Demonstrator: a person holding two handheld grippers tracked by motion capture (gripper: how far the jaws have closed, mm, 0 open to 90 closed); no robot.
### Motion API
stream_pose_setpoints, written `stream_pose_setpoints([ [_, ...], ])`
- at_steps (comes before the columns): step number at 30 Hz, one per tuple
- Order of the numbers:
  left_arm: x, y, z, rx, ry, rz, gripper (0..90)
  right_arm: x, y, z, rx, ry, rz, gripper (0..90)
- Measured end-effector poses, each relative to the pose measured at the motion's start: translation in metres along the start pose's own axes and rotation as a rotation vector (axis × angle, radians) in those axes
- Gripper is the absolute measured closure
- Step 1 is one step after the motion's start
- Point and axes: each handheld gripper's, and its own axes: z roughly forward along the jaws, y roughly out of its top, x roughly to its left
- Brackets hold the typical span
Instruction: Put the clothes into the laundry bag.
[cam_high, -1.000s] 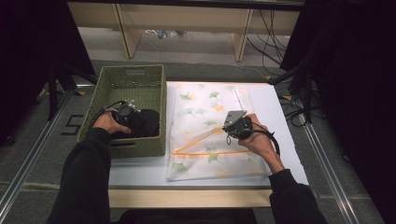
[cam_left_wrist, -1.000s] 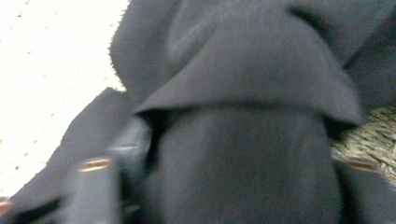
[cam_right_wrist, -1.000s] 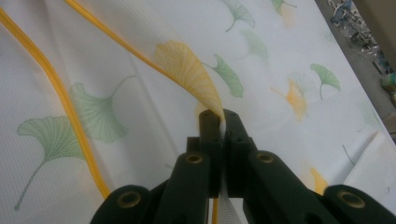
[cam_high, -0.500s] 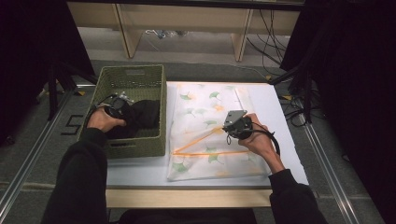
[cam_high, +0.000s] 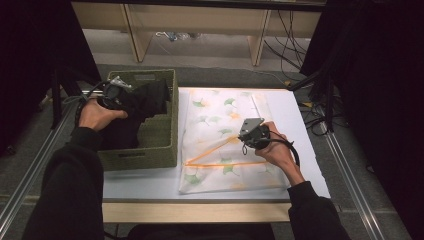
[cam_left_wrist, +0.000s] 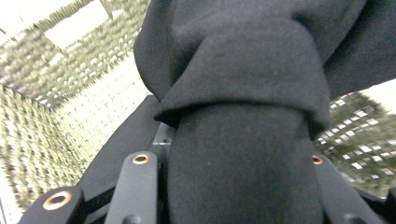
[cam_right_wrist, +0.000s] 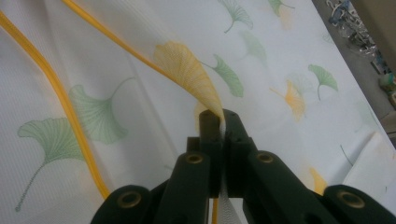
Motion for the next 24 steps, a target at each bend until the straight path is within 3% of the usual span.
stream_pose_setpoints([
  [5, -0.008, 0.009, -0.022, -0.023, -0.015, 0.005, 59.1, 0.001, 0.0, 0.0, 0.0, 0.011, 0.017, 89.7],
  [6, -0.01, 0.011, -0.026, -0.023, -0.014, 0.007, 59.1, 0.001, 0.0, 0.001, 0.001, 0.009, 0.014, 89.7],
  [7, -0.013, 0.012, -0.03, -0.022, -0.018, 0.007, 59.1, -0.001, 0.001, 0.001, -0.006, 0.004, -0.019, 89.7],
  [9, -0.016, 0.014, -0.036, -0.028, -0.028, 0.019, 59.1, 0.0, 0.001, 0.0, -0.003, 0.007, -0.007, 89.7],
  [13, -0.027, 0.016, -0.049, -0.055, -0.051, -0.001, 58.9, -0.001, 0.001, -0.002, -0.013, -0.002, -0.004, 89.7],
  [18, -0.042, 0.015, -0.064, -0.074, -0.077, 0.028, 58.9, -0.001, 0.0, -0.001, -0.007, -0.006, -0.01, 89.7],
  [22, -0.053, 0.011, -0.077, -0.087, -0.097, 0.079, 58.9, -0.002, 0.0, -0.001, -0.011, -0.004, -0.007, 89.7],
  [24, -0.058, 0.009, -0.081, -0.091, -0.098, 0.073, 58.9, -0.001, 0.0, -0.001, -0.013, 0.001, 0.004, 89.7],
])
